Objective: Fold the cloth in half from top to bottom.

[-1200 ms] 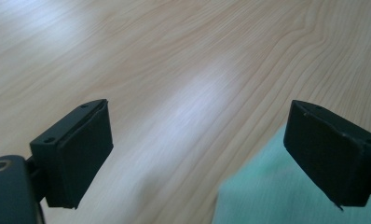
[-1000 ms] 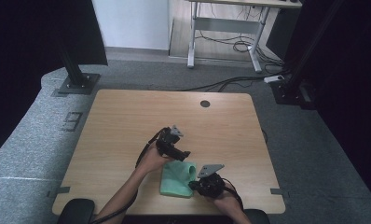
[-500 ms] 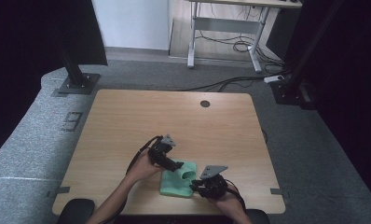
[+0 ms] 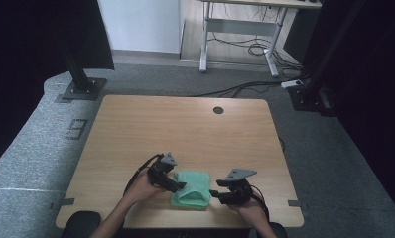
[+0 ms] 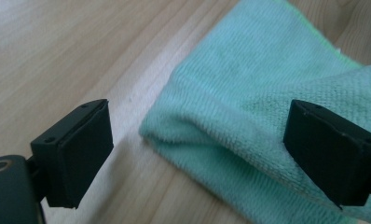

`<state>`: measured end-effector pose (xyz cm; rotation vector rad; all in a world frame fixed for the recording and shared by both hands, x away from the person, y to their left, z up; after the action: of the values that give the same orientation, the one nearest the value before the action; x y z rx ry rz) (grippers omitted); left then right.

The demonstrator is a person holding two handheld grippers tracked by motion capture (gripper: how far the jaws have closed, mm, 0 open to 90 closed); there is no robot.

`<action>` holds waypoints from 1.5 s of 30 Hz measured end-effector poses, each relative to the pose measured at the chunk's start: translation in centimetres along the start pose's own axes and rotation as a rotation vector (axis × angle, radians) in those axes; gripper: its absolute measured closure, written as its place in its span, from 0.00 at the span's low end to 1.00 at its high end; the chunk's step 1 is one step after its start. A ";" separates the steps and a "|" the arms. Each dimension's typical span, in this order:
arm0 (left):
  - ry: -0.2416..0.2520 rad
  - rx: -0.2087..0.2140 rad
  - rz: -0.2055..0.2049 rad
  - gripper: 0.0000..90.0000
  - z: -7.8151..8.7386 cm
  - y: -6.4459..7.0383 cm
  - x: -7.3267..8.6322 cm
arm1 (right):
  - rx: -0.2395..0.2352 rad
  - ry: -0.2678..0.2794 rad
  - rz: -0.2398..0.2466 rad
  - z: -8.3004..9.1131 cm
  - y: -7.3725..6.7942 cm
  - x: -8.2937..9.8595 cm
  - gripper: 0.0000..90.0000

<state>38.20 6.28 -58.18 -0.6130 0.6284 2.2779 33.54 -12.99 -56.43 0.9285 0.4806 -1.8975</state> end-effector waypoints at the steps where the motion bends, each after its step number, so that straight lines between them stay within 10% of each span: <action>1: -0.002 0.000 0.000 0.09 0.0 0.0 0.3 | 0.000 0.002 -0.005 -0.1 0.1 -0.2 0.49; 12: 0.034 -0.004 0.014 0.09 0.9 -0.3 1.3 | 0.018 -0.096 -0.006 -3.9 -0.6 0.0 0.27; 19: 0.064 0.011 -0.017 0.08 1.0 1.9 0.8 | 0.041 -0.127 0.033 -4.7 -1.2 0.3 0.20; 31: 0.000 -0.123 -0.001 0.04 0.2 0.8 4.2 | 0.074 -0.147 0.054 -4.7 -1.3 0.7 0.16; 35: 0.007 -0.108 0.020 0.04 0.2 0.4 4.4 | 0.084 -0.146 0.057 -4.5 -1.2 1.0 0.16; 45: 0.098 -0.109 0.037 0.04 1.6 -0.5 0.8 | 0.092 -0.145 0.045 -4.6 -1.1 1.2 0.15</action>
<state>37.65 7.91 -57.54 -0.7751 0.5685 2.3400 34.10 -10.10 -60.30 0.8462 0.2864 -1.9426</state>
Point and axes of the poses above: each handheld gripper's, and its own axes: z roughly backward along the jaws, x roughly out of its underside, y roughly to its right, the point moved 8 cm from there along -z, roughly forward along the jaws, and after that the axes turned 13 degrees about z, right-handed, at the moved point
